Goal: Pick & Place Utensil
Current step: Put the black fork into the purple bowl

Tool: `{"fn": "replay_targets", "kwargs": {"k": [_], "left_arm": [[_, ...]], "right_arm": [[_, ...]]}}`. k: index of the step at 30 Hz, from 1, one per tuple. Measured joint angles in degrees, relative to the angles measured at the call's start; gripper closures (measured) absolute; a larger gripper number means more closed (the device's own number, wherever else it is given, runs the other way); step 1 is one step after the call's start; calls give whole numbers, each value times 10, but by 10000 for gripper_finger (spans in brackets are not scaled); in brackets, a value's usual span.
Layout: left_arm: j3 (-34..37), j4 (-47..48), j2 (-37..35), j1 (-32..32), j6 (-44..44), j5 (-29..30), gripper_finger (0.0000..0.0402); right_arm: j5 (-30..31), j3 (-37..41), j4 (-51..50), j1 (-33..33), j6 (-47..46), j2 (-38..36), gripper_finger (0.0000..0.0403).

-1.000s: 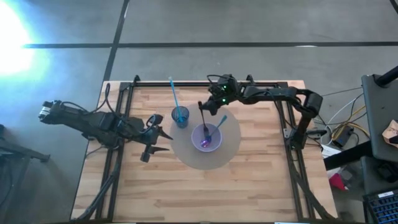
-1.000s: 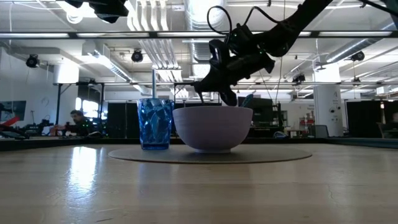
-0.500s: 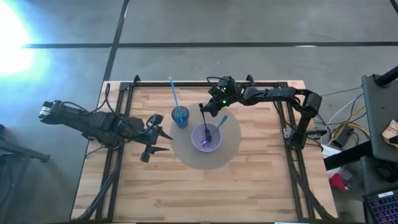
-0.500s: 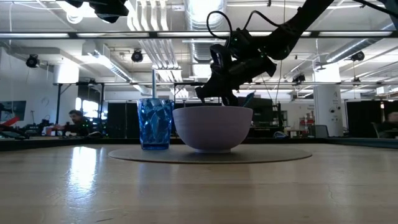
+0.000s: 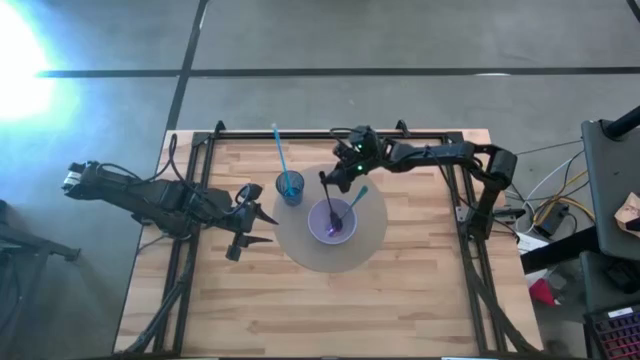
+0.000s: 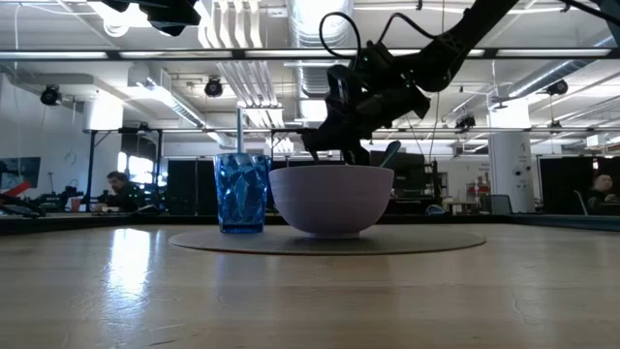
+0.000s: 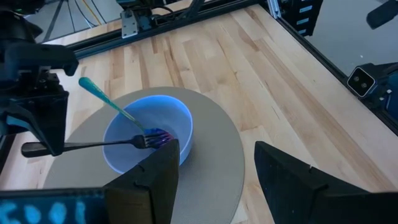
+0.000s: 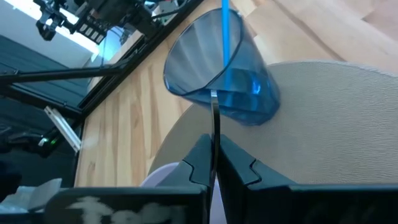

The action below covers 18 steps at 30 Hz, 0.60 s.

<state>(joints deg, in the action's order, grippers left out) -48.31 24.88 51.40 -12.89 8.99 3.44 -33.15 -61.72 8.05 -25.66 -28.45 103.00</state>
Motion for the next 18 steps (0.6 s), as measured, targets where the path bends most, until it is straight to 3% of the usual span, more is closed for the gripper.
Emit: {"fn": "replay_targets", "kwargs": {"k": [18], "left_arm": [[0, 0, 0, 0, 0, 0, 200]], "right_arm": [[1, 0, 5, 3, 60, 1, 394]]}}
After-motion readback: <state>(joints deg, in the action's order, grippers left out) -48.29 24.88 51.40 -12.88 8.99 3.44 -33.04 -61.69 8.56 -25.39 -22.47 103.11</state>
